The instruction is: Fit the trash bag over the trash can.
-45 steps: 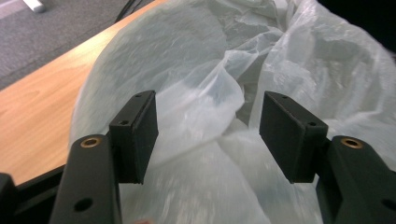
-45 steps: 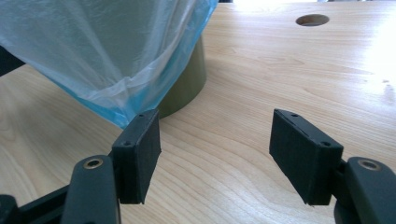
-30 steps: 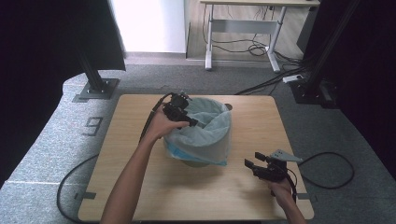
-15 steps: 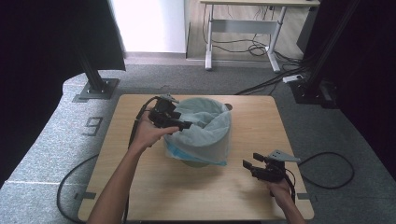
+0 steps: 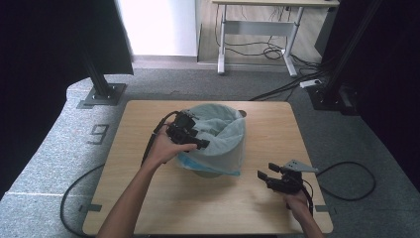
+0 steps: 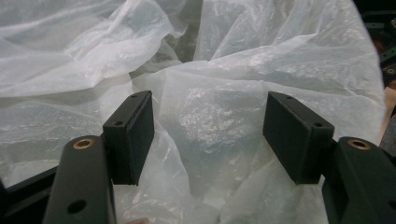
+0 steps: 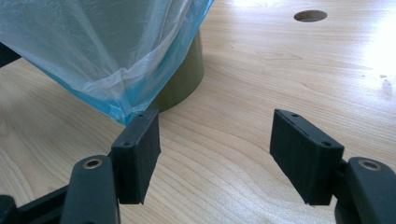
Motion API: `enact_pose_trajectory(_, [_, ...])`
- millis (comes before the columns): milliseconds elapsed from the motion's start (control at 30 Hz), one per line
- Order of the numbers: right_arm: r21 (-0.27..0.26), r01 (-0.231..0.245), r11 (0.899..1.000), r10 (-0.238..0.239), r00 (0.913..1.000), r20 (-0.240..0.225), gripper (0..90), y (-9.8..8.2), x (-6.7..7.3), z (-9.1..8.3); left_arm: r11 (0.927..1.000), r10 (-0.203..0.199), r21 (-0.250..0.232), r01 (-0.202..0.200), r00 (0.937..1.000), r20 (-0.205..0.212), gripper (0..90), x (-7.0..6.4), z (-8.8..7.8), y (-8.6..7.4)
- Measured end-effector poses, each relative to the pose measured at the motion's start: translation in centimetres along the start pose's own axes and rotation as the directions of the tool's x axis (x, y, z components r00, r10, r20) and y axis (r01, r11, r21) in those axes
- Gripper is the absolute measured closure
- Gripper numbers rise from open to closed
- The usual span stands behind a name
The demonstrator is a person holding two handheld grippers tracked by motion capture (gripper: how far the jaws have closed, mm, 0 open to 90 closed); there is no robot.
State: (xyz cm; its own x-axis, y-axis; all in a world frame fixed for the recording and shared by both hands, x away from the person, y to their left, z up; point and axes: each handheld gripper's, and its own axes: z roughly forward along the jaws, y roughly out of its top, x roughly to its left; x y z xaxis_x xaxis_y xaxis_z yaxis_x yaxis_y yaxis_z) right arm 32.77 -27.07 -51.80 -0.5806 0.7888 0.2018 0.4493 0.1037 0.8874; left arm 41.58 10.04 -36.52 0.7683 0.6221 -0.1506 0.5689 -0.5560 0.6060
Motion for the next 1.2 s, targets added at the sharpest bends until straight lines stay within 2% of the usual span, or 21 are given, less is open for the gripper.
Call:
enact_pose_trajectory(233, [0.001,-0.001,1.000,0.001,1.0000,0.004,32.5,0.0,0.0,0.0,1.0000,-0.003,-0.002,0.003,1.0000,-0.005,33.7,0.0,0.1,-0.1])
enact_pose_trajectory(300, [0.006,0.002,1.000,-0.002,1.0000,0.005,32.4,-0.1,0.0,0.0,0.9994,-0.002,-0.036,0.001,0.9999,-0.010,33.5,-0.2,-0.3,-0.3])
enact_pose_trajectory(333, [0.006,0.002,1.000,-0.002,1.0000,0.005,32.4,-0.1,0.0,0.0,0.9994,-0.002,-0.036,0.001,0.9999,-0.010,33.6,-0.2,-0.3,-0.3])
enact_pose_trajectory(400, [0.004,0.000,1.000,0.000,1.0000,0.007,32.4,-0.1,-0.1,0.0,0.9966,0.002,-0.082,-0.002,1.0000,-0.003,33.6,-0.4,-1.1,-0.5])
enact_pose_trajectory(433, [0.004,0.000,1.000,0.000,1.0000,0.008,32.4,-0.1,-0.1,0.0,0.9966,0.002,-0.082,-0.002,1.0000,-0.003,33.5,-0.4,-1.1,-0.5])
enact_pose_trajectory(467, [0.006,0.000,1.000,0.000,1.0000,0.007,32.5,-0.1,-0.1,0.0,0.9936,0.006,-0.113,-0.007,1.0000,-0.005,33.5,-0.5,-1.7,-0.8])
enact_pose_trajectory(633, [0.006,0.003,1.000,-0.003,1.0000,0.008,32.4,-0.1,0.0,0.0,0.9838,0.016,-0.178,-0.016,0.9999,-0.001,33.5,-0.7,-3.3,-1.5])
enact_pose_trajectory(767, [0.007,0.003,1.000,-0.003,1.0000,0.009,32.4,-0.1,0.0,0.0,0.9782,0.020,-0.207,-0.021,0.9998,-0.006,33.4,-0.9,-4.3,-2.2])
enact_pose_trajectory(900, [0.008,0.002,1.000,-0.002,0.9999,0.011,32.4,-0.1,-0.1,0.0,0.9690,0.027,-0.245,-0.033,0.9992,-0.028,33.2,-1.3,-5.7,-3.7])
enact_pose_trajectory(1067, [0.011,0.004,1.000,-0.004,0.9999,0.015,32.3,-0.2,-0.2,0.0,0.9528,0.024,-0.302,-0.035,0.9990,-0.038,33.3,-1.6,-7.0,-5.9])
enact_pose_trajectory(1100, [0.011,0.004,1.000,-0.004,0.9999,0.015,32.3,-0.2,-0.2,0.0,0.9528,0.024,-0.302,-0.035,0.9990,-0.038,33.3,-1.6,-7.0,-5.9])
enact_pose_trajectory(1133, [0.011,0.003,1.000,-0.003,0.9999,0.017,32.3,-0.2,-0.2,0.0,0.9476,0.024,-0.318,-0.034,0.9991,-0.036,33.3,-1.6,-7.4,-6.8])
enact_pose_trajectory(1200, [0.012,0.003,1.000,-0.003,0.9999,0.017,32.3,-0.2,-0.2,0.0,0.9453,0.023,-0.325,-0.033,0.9991,-0.035,33.2,-1.7,-7.5,-7.1])
